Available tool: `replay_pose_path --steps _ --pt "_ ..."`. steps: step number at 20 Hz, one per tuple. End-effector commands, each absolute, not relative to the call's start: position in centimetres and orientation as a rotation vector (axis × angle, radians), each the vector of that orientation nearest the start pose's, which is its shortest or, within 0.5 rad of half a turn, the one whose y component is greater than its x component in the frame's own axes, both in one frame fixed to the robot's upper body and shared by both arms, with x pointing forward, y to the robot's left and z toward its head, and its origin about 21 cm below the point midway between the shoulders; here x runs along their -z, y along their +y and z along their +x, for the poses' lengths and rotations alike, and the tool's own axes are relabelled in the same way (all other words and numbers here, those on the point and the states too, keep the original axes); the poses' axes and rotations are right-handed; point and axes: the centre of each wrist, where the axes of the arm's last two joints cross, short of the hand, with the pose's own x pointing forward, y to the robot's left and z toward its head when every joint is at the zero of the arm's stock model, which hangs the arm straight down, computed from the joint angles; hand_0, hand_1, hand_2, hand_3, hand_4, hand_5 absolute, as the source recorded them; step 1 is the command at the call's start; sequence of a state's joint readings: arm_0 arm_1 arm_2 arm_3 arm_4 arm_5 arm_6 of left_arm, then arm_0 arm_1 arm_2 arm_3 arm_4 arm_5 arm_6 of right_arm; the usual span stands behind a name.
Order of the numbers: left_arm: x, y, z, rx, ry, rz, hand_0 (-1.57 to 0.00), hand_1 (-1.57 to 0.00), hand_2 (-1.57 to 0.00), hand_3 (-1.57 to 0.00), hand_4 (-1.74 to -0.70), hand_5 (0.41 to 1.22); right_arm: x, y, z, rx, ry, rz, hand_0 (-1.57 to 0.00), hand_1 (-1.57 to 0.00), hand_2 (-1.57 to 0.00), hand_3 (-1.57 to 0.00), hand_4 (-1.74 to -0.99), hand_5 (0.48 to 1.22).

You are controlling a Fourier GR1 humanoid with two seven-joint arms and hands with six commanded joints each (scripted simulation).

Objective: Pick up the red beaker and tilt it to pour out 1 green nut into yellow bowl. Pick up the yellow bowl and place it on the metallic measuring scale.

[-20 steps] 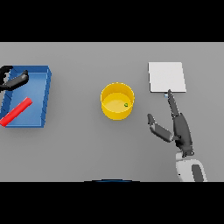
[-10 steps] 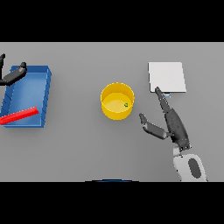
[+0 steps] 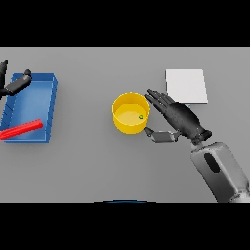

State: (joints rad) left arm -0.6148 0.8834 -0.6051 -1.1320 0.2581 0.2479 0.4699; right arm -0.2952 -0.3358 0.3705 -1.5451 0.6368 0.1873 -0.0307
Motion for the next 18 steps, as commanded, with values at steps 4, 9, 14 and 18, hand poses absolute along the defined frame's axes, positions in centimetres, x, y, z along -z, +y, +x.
replay_pose_path --steps 4,9,14,18 --pt "-10.7 33.1 35.6 0.526 -1.081 0.72 0.0 0.0 0.0 0.0 -0.8 0.722 -6.8 -17.6 31.1 -1.486 -1.596 -0.386 0.0 0.0 0.0 0.0 -1.271 0.658" --pt "-10.9 33.0 35.5 0.536 -1.076 0.721 0.0 0.0 0.0 0.0 -0.8 0.718 -6.9 -16.1 33.0 -1.678 -1.522 -0.354 0.0 0.0 0.0 0.0 -1.277 0.677" --pt "-11.0 32.8 35.8 0.53 -1.066 0.727 0.0 0.0 0.0 0.0 -0.79 0.723 -6.3 -14.6 34.6 -1.799 -1.456 -0.286 0.0 0.0 0.0 0.0 -1.246 0.686" --pt "-11.0 33.6 35.6 0.538 -1.077 0.725 0.0 0.0 0.0 0.0 -0.8 0.733 -5.6 -13.6 34.8 -1.867 -1.399 -0.241 0.0 0.0 0.0 0.0 -1.26 0.679"
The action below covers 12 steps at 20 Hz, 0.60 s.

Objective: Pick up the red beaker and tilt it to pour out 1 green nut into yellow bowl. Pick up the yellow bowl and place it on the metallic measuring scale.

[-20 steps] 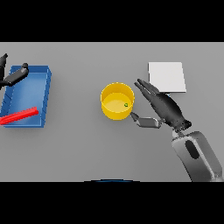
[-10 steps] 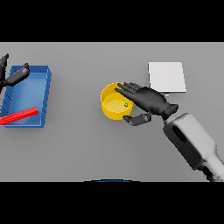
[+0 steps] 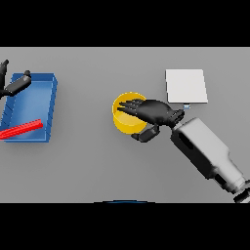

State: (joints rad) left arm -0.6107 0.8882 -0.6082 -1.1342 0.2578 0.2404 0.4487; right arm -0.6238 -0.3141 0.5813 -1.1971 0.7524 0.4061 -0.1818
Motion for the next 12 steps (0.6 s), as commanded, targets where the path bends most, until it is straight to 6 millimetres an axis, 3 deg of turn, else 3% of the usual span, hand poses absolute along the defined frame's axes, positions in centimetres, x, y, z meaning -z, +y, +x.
replay_pose_path --steps 1,7,12 --pt "-11.1 33.4 36.0 0.544 -1.072 0.731 0.0 0.0 0.0 0.0 -0.8 0.734 -5.7 -13.4 35.0 -1.884 -1.388 -0.243 0.0 0.0 0.0 0.0 -1.27 0.678" --pt "-11.4 33.5 35.7 0.537 -1.074 0.733 0.0 0.0 0.0 0.0 -0.8 0.736 -4.7 -12.5 35.7 -1.958 -1.274 -0.256 0.0 0.0 0.0 0.0 -1.306 0.681" --pt "-11.1 33.7 35.8 0.535 -1.079 0.732 0.0 0.0 0.0 0.0 -0.79 0.727 -4.6 -11.8 35.6 -1.993 -1.228 -0.259 0.0 -0.01 -0.03 -0.05 -1.321 0.756"
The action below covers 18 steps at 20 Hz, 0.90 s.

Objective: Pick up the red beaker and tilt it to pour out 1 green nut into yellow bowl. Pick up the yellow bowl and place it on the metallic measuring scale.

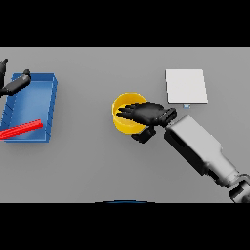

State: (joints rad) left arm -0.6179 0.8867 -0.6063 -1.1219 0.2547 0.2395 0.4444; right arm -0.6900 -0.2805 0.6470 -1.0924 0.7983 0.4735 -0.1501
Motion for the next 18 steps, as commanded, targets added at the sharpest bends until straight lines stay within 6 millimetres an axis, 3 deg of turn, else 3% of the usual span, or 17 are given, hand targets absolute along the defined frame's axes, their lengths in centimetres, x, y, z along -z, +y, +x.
replay_pose_path --steps 1,3,5,8,10,12,18 --pt "-11.0 34.0 35.7 0.54 -1.079 0.735 0.0 0.0 0.0 0.0 -0.79 0.725 -4.5 -11.3 35.6 -1.998 -1.216 -0.28 -0.02 -0.04 -0.07 -0.09 -1.339 0.784" --pt "-11.3 33.9 35.9 0.534 -1.081 0.73 0.0 0.0 0.0 0.0 -0.79 0.722 -4.5 -11.3 35.7 -2.023 -1.211 -0.297 -0.26 -0.24 -0.23 -0.25 -1.387 0.9" --pt "-11.6 33.8 35.9 0.532 -1.086 0.731 0.0 0.0 0.0 0.0 -0.8 0.725 -4.4 -11.6 35.7 -2.037 -1.196 -0.279 -0.72 -0.66 -0.62 -0.47 -1.488 1.016" --pt "-11.3 33.4 35.7 0.528 -1.086 0.731 0.0 0.0 0.0 0.0 -0.8 0.728 -4.6 -11.5 35.6 -2.053 -1.159 -0.247 -1.14 -1.11 -1.09 -0.87 -1.604 1.116" --pt "-11.5 33.9 35.5 0.53 -1.085 0.738 0.0 0.0 0.0 0.0 -0.8 0.727 -4.7 -11.9 35.6 -2.052 -1.15 -0.226 -1.29 -1.27 -1.26 -1.02 -1.649 1.154" --pt "-11.6 33.6 35.5 0.53 -1.1 0.726 0.0 0.0 0.0 0.0 -0.8 0.725 -4.8 -11.8 35.4 -2.043 -1.145 -0.237 -1.39 -1.38 -1.31 -1.14 -1.682 1.178" --pt "-11.8 33.8 35.3 0.53 -1.089 0.737 0.0 0.0 0.0 0.0 -0.8 0.724 -6.7 -12.8 35.8 -2.023 -1.165 -0.25 -1.52 -1.52 -1.47 -1.19 -1.726 1.21"
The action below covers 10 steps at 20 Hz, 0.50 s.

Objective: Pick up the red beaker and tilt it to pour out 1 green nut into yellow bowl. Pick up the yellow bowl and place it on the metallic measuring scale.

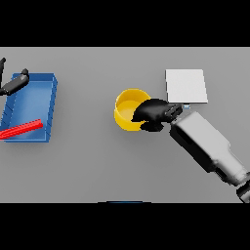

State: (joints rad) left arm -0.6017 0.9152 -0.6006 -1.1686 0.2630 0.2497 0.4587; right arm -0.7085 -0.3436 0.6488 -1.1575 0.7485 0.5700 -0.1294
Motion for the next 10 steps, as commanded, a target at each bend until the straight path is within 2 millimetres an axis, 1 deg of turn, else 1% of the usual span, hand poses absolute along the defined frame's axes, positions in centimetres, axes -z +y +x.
replay_pose_path --steps 1,2,4,6,7,8,10 --pt "-12.0 33.4 35.4 0.535 -1.099 0.735 0.0 0.0 0.0 0.0 -0.8 0.724 -7.5 -12.9 35.9 -2.015 -1.188 -0.239 -1.53 -1.53 -1.49 -1.19 -1.729 1.212" --pt "-11.8 33.6 35.5 0.531 -1.09 0.736 0.0 0.0 0.0 0.0 -0.8 0.723 -8.4 -12.8 35.8 -2.018 -1.195 -0.239 -1.54 -1.54 -1.47 -1.27 -1.731 1.214" --pt "-12.1 33.5 35.6 0.533 -1.092 0.739 0.0 0.0 0.0 0.0 -0.8 0.721 -9.9 -13.2 35.8 -2.031 -1.208 -0.27 -1.55 -1.55 -1.51 -1.38 -1.731 1.216" --pt "-12.2 34.2 35.4 0.531 -1.096 0.744 0.0 0.0 0.0 0.0 -0.8 0.719 -11.6 -13.4 35.9 -2.023 -1.208 -0.319 -1.56 -1.56 -1.53 -1.35 -1.728 1.218" --pt "-12.0 34.1 35.4 0.532 -1.093 0.74 0.0 0.0 0.0 0.0 -0.8 0.72 -12.3 -13.4 35.9 -2.017 -1.202 -0.354 -1.56 -1.56 -1.54 -1.34 -1.726 1.219" --pt "-12.0 33.6 35.5 0.53 -1.093 0.735 0.0 0.0 0.0 0.0 -0.8 0.722 -13.3 -13.4 36.2 -2.008 -1.218 -0.369 -1.56 -1.56 -1.54 -1.31 -1.724 1.219" --pt "-12.1 33.6 35.3 0.528 -1.093 0.729 0.0 0.0 0.0 0.0 -0.81 0.723 -13.9 -14.2 36.1 -1.98 -1.209 -0.388 -1.57 -1.57 -1.55 -1.26 -1.721 1.219"
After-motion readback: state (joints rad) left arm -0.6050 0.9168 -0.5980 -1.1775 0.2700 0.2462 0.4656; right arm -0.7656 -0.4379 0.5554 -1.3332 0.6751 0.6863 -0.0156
